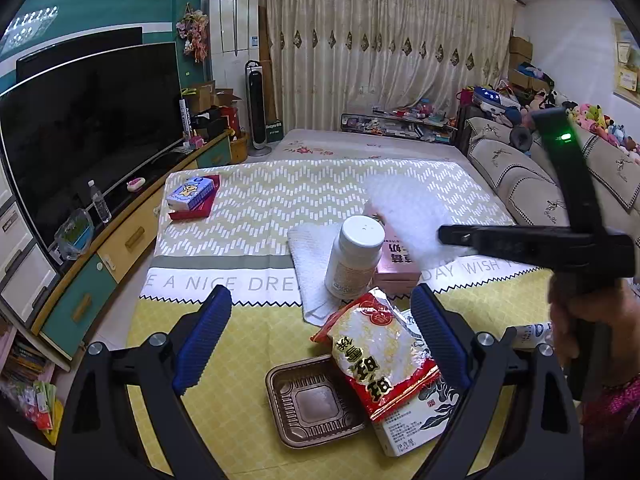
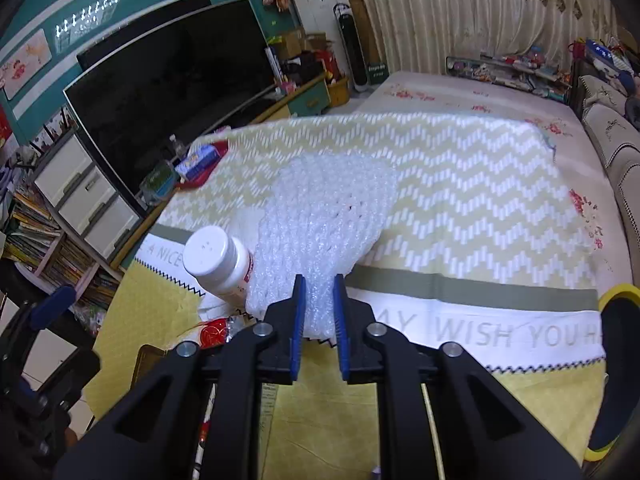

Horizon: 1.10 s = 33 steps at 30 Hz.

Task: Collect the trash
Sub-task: 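Grasp the bubble-wrap sleeve with the right gripper, then carry the bubble-wrap sleeve to the bin and open the right gripper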

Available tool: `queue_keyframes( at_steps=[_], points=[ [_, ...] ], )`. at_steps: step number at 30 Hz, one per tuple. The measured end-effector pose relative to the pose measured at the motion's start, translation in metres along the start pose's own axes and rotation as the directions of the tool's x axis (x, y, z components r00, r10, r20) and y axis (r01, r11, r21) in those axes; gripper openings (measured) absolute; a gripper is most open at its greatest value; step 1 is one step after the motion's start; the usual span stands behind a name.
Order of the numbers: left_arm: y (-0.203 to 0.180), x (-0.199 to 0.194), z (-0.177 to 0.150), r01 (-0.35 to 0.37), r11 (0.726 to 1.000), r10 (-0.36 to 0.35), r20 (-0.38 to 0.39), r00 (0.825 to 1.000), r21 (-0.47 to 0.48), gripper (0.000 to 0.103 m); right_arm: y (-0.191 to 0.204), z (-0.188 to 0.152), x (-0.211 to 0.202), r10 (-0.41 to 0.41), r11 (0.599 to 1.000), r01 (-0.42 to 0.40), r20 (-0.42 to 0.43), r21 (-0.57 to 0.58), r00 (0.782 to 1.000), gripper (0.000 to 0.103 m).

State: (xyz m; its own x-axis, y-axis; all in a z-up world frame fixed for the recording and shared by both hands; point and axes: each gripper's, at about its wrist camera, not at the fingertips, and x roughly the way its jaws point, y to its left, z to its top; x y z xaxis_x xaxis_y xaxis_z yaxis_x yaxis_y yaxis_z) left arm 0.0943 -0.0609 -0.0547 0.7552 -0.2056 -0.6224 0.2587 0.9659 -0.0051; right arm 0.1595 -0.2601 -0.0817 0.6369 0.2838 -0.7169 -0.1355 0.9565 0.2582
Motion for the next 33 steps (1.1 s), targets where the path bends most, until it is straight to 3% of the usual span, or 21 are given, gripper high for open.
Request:
queue_keyframes(
  at_steps=[8, 13, 17, 22, 24, 28, 31, 33],
  points=[
    [-0.01, 0.003, -0.002, 0.008, 1.0, -0.008, -0.007, 1.0, 0.021, 0.09, -0.029, -0.009, -0.038, -0.059, 0.998, 0.058, 0.059, 0.02, 0.997, 0.013],
    [-0.013, 0.009, -0.001, 0.015, 1.0, -0.014, -0.02, 1.0, 0.025, 0.09, -0.078, -0.029, -0.066, -0.168, 0.983, 0.162, 0.073, 0.087, 0.983, 0.013],
    [-0.018, 0.012, 0.0, 0.019, 0.999, -0.018, -0.026, 1.0, 0.031, 0.09, -0.134, -0.05, -0.09, -0.283, 0.946, 0.269, 0.053, 0.181, 0.958, 0.013],
    [-0.026, 0.02, 0.001, 0.02, 0.999, -0.018, -0.036, 0.999, 0.043, 0.09, -0.21, -0.085, -0.111, -0.429, 0.854, 0.415, -0.027, 0.315, 0.903, 0.014],
    [-0.029, 0.023, 0.003, 0.019, 0.999, -0.017, -0.043, 0.999, 0.047, 0.09, -0.234, -0.098, -0.113, -0.466, 0.818, 0.456, -0.062, 0.351, 0.883, 0.014],
    [-0.034, 0.028, 0.005, 0.026, 0.998, -0.024, -0.056, 0.998, 0.053, 0.09, -0.266, -0.112, -0.103, -0.484, 0.782, 0.49, -0.121, 0.386, 0.867, 0.015],
    [-0.035, 0.032, 0.007, 0.027, 0.998, -0.024, -0.06, 0.998, 0.058, 0.09, -0.284, -0.119, -0.093, -0.489, 0.761, 0.505, -0.153, 0.407, 0.859, 0.024],
    [-0.036, 0.034, 0.01, 0.031, 0.998, -0.028, -0.064, 0.998, 0.058, 0.09, -0.29, -0.12, -0.088, -0.492, 0.747, 0.508, -0.158, 0.428, 0.856, 0.037]
  ],
)
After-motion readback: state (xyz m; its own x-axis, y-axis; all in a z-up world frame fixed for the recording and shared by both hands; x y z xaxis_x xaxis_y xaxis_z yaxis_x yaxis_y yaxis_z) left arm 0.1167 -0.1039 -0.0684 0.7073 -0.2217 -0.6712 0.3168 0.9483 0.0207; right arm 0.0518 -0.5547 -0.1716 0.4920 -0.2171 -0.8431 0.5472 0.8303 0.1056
